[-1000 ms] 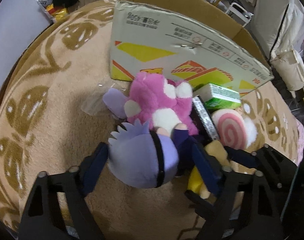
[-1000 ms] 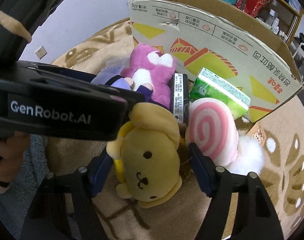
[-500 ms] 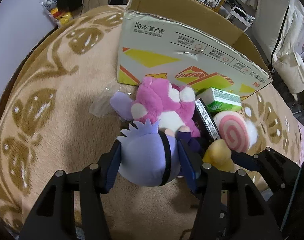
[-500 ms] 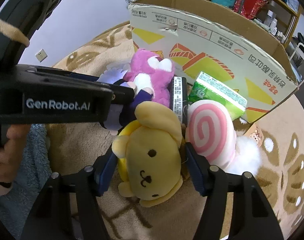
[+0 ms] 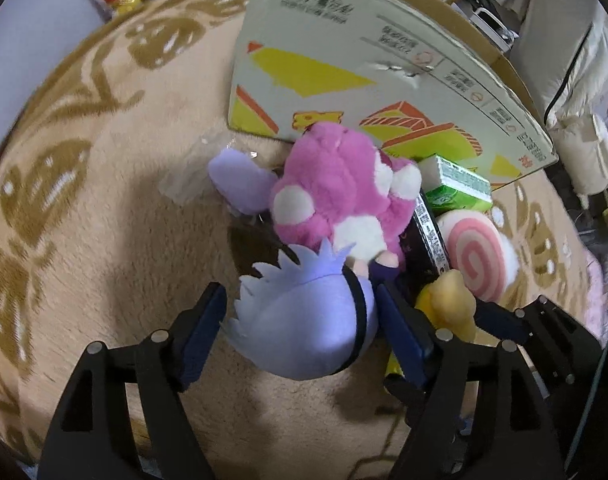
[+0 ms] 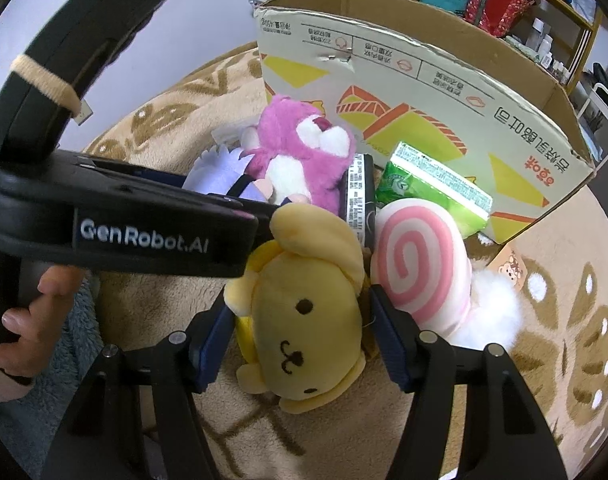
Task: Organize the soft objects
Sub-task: 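Grasp the lavender white-haired doll with the left gripper while the right grasps the yellow dog plush, then lift both held plushes and carry them over the open cardboard box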
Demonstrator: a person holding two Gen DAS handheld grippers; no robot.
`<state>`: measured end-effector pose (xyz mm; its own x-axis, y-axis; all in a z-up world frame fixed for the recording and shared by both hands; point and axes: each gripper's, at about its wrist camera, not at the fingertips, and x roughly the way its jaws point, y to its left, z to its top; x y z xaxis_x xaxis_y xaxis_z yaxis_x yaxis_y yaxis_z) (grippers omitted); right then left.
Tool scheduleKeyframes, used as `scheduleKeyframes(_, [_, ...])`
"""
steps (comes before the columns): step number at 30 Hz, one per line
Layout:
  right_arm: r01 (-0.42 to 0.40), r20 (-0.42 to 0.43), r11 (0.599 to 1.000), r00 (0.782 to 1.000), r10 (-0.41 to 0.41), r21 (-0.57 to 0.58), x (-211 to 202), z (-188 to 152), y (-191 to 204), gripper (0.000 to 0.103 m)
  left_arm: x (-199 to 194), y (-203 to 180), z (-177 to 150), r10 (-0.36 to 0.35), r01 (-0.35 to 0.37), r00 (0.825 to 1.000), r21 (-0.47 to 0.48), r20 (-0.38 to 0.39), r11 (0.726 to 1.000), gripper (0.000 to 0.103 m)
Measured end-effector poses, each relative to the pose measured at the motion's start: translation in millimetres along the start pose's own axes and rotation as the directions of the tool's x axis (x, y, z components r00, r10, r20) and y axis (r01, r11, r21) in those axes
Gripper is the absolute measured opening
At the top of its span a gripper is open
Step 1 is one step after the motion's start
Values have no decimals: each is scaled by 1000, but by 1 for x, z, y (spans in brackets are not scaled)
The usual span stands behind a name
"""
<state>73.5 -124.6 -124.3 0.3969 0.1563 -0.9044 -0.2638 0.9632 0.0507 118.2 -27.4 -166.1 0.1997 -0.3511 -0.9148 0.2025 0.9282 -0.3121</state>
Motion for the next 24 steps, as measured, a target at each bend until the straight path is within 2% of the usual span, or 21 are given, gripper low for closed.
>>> scheduleKeyframes(2, [-1,1,1000,1000,1,-1,0,0,-1,69,-1,3,0,-44,44,999,-19,-6,999,63])
scheduleKeyframes(5, [-1,5,1000,1000,1,-3,-2,-2,-3,69,-6,-5,-3,-12,12,1000,18,19,1000,57])
scheduleKeyframes(10, [-2,37,1000,999,2,10,-11,-4,-7,67,-22,-12,-7,15,-19,997,45,77,999,55])
scheduleKeyframes(16, [7,108,999,994,-12,50,-35,-7,-10,66,-57,-13,-14,54,-62,980,38,191,997,55])
scheduleKeyframes(18, [21,145,998,989,-29,58,-46,-9,-10,66,-69,-14,-17,63,-74,971,38,229,997,55])
scheduleKeyframes(21, [50,186,996,980,-64,80,-58,-12,-12,66,-89,-17,-24,107,-132,942,55,318,990,56])
scheduleKeyframes(24, [67,250,992,964,-93,109,-74,-15,-17,66,-107,-22,-27,104,-142,912,66,396,988,56])
